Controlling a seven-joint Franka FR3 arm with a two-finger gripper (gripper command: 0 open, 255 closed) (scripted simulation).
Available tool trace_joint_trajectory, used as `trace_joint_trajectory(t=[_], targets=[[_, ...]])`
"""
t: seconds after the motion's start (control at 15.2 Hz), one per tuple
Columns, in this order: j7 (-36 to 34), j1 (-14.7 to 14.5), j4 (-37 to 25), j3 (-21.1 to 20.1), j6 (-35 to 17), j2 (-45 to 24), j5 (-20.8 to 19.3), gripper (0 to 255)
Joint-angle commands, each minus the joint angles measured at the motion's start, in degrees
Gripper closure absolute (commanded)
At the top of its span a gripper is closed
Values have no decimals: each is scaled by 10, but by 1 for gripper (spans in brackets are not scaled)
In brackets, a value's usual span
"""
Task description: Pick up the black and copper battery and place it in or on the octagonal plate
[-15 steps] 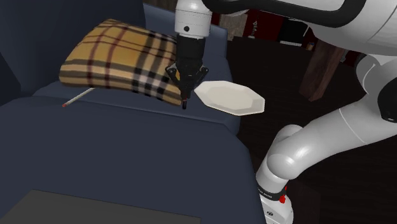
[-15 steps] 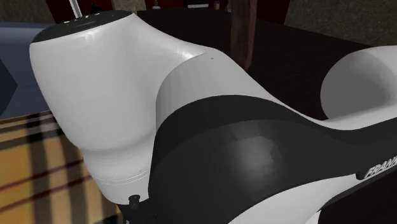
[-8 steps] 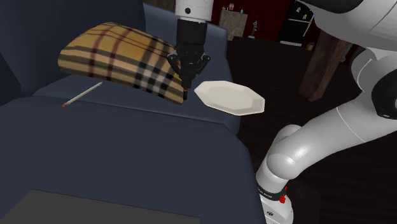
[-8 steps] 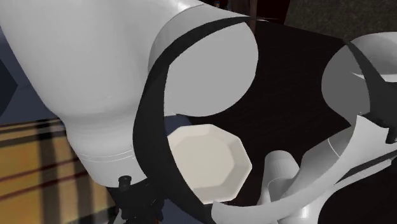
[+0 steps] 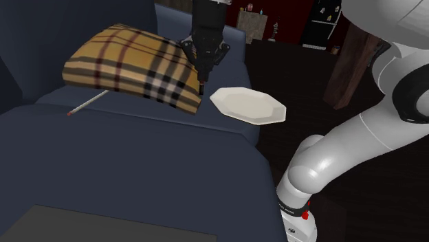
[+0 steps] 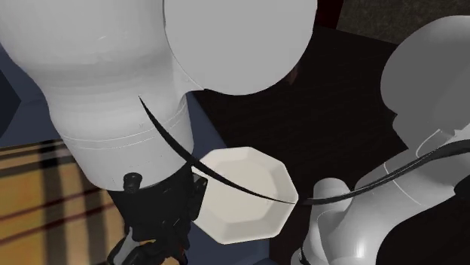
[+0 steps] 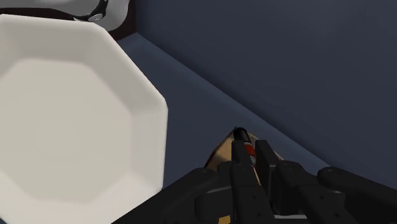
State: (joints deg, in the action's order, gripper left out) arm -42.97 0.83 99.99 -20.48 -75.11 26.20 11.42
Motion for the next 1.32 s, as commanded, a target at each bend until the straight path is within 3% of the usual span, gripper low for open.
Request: trace_joint_trajectory(t=[0.0,0.46,0.99,1.25], targets=[[13,1,2,13,10,11,-2,255],[111,12,48,100,48,81,-30,255],[230,25,61,203,91,127,-93,255],[230,25,110,203,63,148,-93,255]])
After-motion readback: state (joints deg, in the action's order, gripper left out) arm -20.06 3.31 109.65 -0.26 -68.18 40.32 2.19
